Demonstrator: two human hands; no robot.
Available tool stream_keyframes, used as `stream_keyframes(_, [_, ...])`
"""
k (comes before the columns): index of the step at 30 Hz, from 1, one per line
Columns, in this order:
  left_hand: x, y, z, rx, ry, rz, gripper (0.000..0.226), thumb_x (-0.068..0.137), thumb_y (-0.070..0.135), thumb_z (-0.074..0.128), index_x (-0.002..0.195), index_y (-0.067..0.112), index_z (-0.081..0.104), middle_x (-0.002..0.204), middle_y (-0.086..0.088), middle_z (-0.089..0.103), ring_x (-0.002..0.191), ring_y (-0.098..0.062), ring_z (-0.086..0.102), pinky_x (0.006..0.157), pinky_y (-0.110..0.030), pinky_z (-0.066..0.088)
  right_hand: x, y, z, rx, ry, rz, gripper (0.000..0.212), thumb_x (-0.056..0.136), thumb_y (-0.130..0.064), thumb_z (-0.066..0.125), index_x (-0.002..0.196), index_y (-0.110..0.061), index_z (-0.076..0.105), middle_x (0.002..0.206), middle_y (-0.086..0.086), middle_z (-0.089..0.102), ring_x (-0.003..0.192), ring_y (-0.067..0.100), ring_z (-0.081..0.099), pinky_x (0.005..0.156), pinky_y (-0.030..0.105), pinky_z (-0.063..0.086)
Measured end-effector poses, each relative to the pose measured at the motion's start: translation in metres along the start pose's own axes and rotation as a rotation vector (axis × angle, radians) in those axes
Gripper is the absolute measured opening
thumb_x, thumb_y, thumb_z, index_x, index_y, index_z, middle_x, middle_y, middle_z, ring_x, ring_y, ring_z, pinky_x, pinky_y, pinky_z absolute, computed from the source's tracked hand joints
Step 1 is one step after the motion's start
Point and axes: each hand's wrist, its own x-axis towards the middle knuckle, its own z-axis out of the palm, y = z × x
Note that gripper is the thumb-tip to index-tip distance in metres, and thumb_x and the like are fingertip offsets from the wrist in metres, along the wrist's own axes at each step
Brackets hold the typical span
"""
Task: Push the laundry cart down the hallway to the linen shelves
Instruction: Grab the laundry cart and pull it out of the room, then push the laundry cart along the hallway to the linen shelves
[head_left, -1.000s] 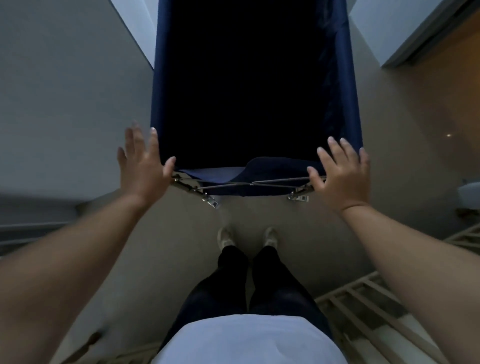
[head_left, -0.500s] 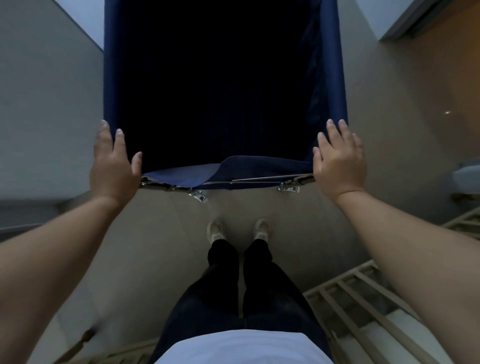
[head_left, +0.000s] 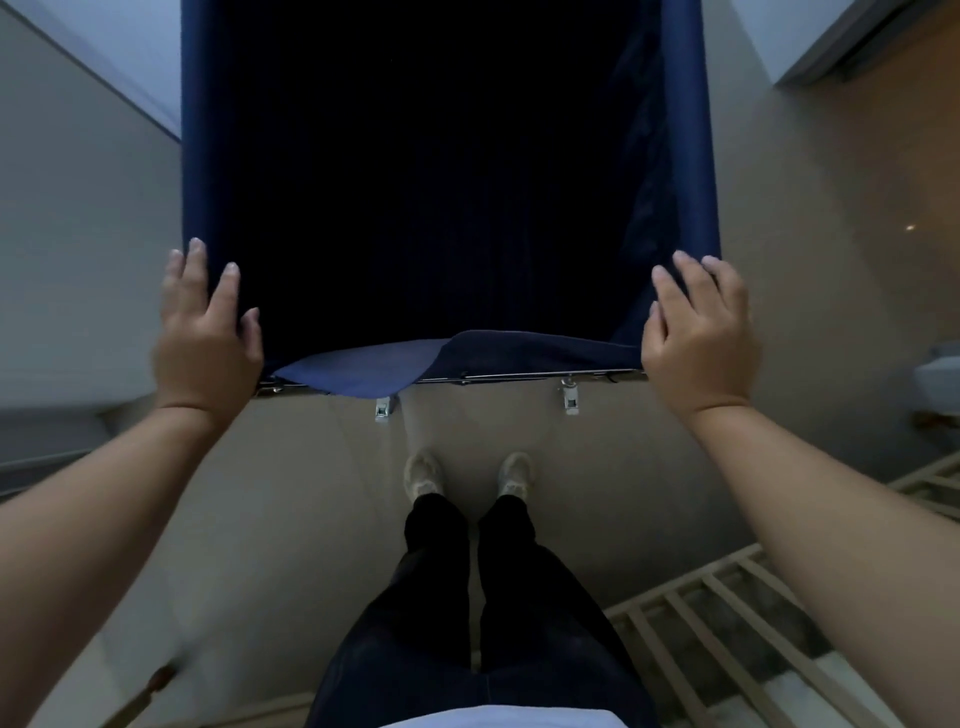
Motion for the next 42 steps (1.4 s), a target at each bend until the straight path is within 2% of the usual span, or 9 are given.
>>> stream_keyframes(2, [0.006,0.003,0.004,0.021,-0.002,0.010,0.042,0.096,0.020,0.042,0.135,0.006,0.045,0.155,-0.022,0.027,0.144,-0.039,0.022,0.114,-0.042,0.024,0.014,0.007,0.003,-0.007,-0.018,0.000,0.035,0.091,-0.010,0.051,0.124,-0.009,0.063,0.137,0.014,0.057,0.122,0.031,0.045,0.090,0.046,0.049])
stream_keyframes(5, [0.019,0.007,0.008,0.041,-0.030,0.026,0.045,0.096,0.023,0.041,0.138,0.008,0.042,0.156,-0.022,0.025,0.143,-0.041,0.021,0.116,-0.037,0.016,0.025,0.010,0.008,-0.010,-0.103,0.073,0.040,0.093,-0.009,0.046,0.131,-0.006,0.058,0.150,0.019,0.042,0.137,0.039,0.040,0.103,0.048,0.042])
stream_keyframes(12, [0.043,0.019,0.012,0.068,-0.111,0.001,0.054,0.092,0.019,0.052,0.141,0.005,0.038,0.155,-0.026,0.023,0.143,-0.045,0.021,0.105,-0.058,0.033,0.051,0.023,0.014,-0.028,-0.275,0.059,0.050,0.093,-0.024,0.048,0.139,-0.004,0.049,0.157,0.020,0.030,0.145,0.037,0.028,0.102,0.052,0.039])
stream_keyframes(19, [0.067,0.036,0.004,0.070,-0.263,-0.005,0.064,0.085,0.014,0.066,0.138,-0.008,0.040,0.151,-0.034,0.025,0.140,-0.049,0.024,0.104,-0.060,0.035,0.074,0.034,0.017,-0.001,-0.374,0.065,0.059,0.089,-0.025,0.063,0.140,0.001,0.046,0.158,0.021,0.026,0.146,0.037,0.022,0.100,0.056,0.042])
stream_keyframes(23, [0.083,0.040,-0.004,0.099,-0.346,0.015,0.070,0.082,0.014,0.069,0.138,-0.013,0.036,0.150,-0.037,0.021,0.141,-0.051,0.021,0.113,-0.055,0.026,0.094,0.040,0.020,-0.058,-0.472,0.031,0.073,0.088,-0.038,0.064,0.144,0.000,0.039,0.160,0.021,0.019,0.148,0.036,0.015,0.102,0.055,0.042])
stream_keyframes(28, [0.095,0.039,-0.012,0.124,-0.389,0.005,0.076,0.082,0.015,0.070,0.140,-0.014,0.032,0.152,-0.036,0.016,0.143,-0.049,0.016,0.115,-0.053,0.023,0.116,0.037,0.019,-0.151,-0.609,0.034,0.092,0.089,-0.060,0.049,0.154,-0.006,0.014,0.163,0.014,-0.007,0.151,0.028,-0.006,0.116,0.043,0.023])
stream_keyframes(31, [0.097,0.042,-0.013,0.137,-0.401,0.015,0.074,0.077,0.011,0.075,0.135,-0.018,0.038,0.147,-0.039,0.025,0.138,-0.053,0.026,0.110,-0.057,0.030,0.117,0.037,0.017,-0.131,-0.574,0.033,0.083,0.093,-0.055,0.045,0.153,-0.004,0.019,0.163,0.016,0.000,0.151,0.029,0.000,0.117,0.043,0.023])
stream_keyframes(38, [0.102,0.044,-0.004,0.185,-0.367,0.034,0.062,0.084,0.013,0.067,0.130,-0.020,0.042,0.143,-0.042,0.032,0.132,-0.055,0.034,0.105,-0.060,0.036,0.119,0.038,0.019,-0.008,-0.399,0.043,0.053,0.098,-0.031,0.051,0.137,0.005,0.049,0.152,0.024,0.036,0.142,0.037,0.034,0.097,0.051,0.046])
stream_keyframes(42, [0.113,0.046,0.000,0.201,-0.349,0.048,0.063,0.083,0.011,0.068,0.130,-0.020,0.041,0.143,-0.043,0.029,0.133,-0.055,0.032,0.108,-0.058,0.033,0.130,0.044,0.024,-0.001,-0.408,0.044,0.055,0.097,-0.030,0.055,0.139,0.003,0.047,0.154,0.021,0.033,0.145,0.034,0.029,0.097,0.049,0.046])
